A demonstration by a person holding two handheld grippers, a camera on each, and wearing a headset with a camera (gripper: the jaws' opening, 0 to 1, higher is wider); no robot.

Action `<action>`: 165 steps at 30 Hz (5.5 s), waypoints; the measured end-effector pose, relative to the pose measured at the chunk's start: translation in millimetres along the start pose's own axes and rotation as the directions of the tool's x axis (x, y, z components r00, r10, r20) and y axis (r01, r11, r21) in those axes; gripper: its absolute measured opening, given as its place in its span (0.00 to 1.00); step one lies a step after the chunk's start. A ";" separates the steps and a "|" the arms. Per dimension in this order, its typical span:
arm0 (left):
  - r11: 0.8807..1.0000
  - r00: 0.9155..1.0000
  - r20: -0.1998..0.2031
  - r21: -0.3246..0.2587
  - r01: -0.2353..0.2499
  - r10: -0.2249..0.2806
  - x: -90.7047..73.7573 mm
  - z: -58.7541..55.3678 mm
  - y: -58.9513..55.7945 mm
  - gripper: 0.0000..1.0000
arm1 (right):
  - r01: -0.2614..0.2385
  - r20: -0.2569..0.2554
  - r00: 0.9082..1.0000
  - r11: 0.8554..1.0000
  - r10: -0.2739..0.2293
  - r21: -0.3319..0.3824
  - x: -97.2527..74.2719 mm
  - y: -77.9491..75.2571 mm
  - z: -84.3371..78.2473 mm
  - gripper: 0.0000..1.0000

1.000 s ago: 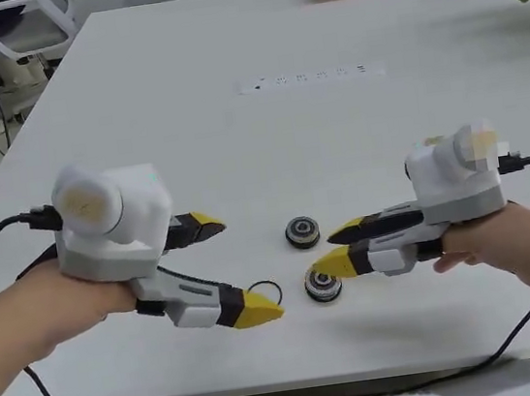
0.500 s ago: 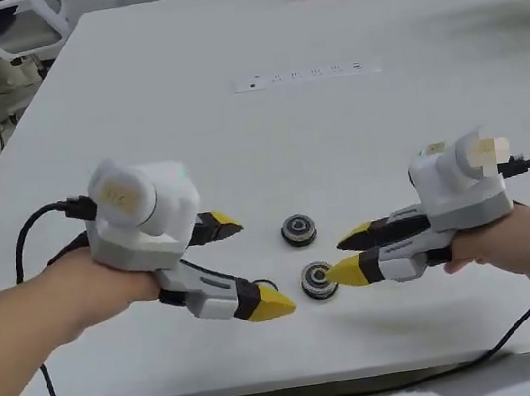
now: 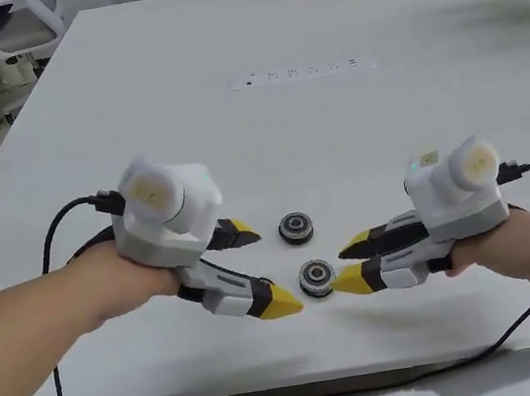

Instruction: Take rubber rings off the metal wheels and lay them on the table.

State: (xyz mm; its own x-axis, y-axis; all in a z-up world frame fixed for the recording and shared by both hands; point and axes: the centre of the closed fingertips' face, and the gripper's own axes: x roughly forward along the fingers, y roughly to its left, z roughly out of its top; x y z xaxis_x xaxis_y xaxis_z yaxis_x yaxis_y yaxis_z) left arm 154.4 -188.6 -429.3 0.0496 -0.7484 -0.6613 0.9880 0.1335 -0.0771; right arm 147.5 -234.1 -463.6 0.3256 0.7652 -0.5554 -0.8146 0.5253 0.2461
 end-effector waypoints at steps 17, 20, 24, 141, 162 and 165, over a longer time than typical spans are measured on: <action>0.999 0.999 -0.034 0.018 0.036 -0.036 20.4 -3.6 -1.0 0.45 | -0.006 -0.020 1.000 0.999 0.005 -0.051 4.6 -2.8 -8.0 0.20; 0.999 0.999 -0.039 0.017 0.037 -0.036 23.5 -3.1 0.9 0.42 | -0.004 -0.030 1.000 0.998 0.002 -0.060 6.1 -4.6 -10.5 0.19; 0.999 0.999 -0.039 0.014 0.038 -0.037 27.2 -1.9 0.8 0.37 | -0.001 -0.031 1.000 0.998 -0.001 -0.063 6.2 -6.2 -11.5 0.18; 0.990 0.997 -0.033 0.122 -0.071 0.076 54.4 2.3 -2.5 0.07 | -0.127 0.157 0.985 0.932 0.077 0.339 2.0 14.8 14.0 0.00; 0.994 0.996 0.009 0.073 -0.087 0.086 54.5 3.0 -1.7 0.08 | -0.076 0.152 0.988 0.935 0.024 0.347 -2.3 -0.7 12.0 0.00; 0.995 0.997 0.001 0.070 -0.076 0.076 54.7 3.9 -1.4 0.08 | -0.075 0.154 0.988 0.935 0.023 0.346 -2.6 -0.6 12.5 0.00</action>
State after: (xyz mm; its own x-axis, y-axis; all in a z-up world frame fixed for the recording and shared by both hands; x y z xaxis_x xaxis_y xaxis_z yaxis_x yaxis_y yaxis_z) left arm 156.3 -232.2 -462.5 0.1246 -0.7371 -0.6642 0.9892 0.1440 0.0259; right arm 153.1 -231.7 -452.5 0.3769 0.8251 -0.4209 -0.6204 0.5623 0.5468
